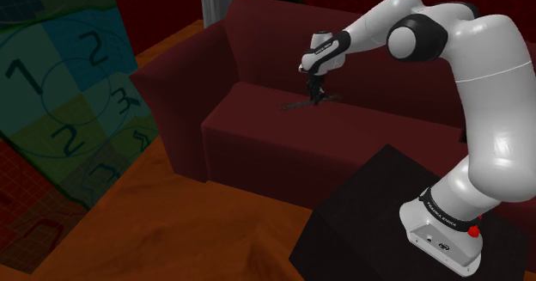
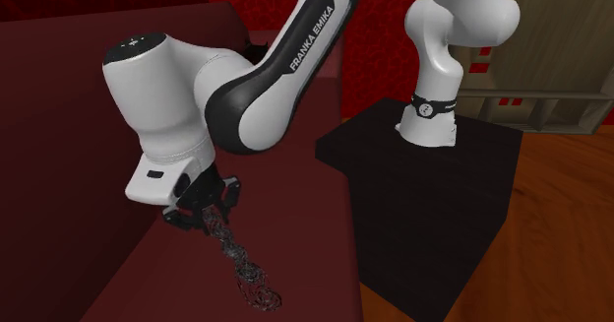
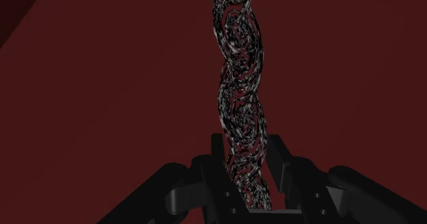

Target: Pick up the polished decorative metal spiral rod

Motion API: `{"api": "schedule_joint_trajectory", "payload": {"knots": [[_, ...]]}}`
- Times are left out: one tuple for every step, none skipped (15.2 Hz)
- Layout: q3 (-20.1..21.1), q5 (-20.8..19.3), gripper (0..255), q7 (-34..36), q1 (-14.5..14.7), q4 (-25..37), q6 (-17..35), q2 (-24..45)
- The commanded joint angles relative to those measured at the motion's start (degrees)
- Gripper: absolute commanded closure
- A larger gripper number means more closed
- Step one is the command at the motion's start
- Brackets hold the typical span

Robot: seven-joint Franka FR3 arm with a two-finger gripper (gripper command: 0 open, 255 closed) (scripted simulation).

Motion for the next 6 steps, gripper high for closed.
{"api": "schedule_joint_trajectory", "payload": {"knots": [[-0.2,-0.2,255,0.0,0.2,-0.4,-0.8,-1.2],[-0.3,-0.3,255,0.0,0.3,-0.6,-1.2,-1.8],[-0.4,-0.4,255,0.0,0.3,-0.7,-1.7,-2.3],[-0.5,-0.5,255,0.0,0.4,-0.7,-2.2,-2.9],[-0.5,-0.5,255,0.0,0.4,-0.7,-2.2,-2.9],[-0.5,-0.5,255,0.0,0.4,-0.7,-2.2,-2.9]]}}
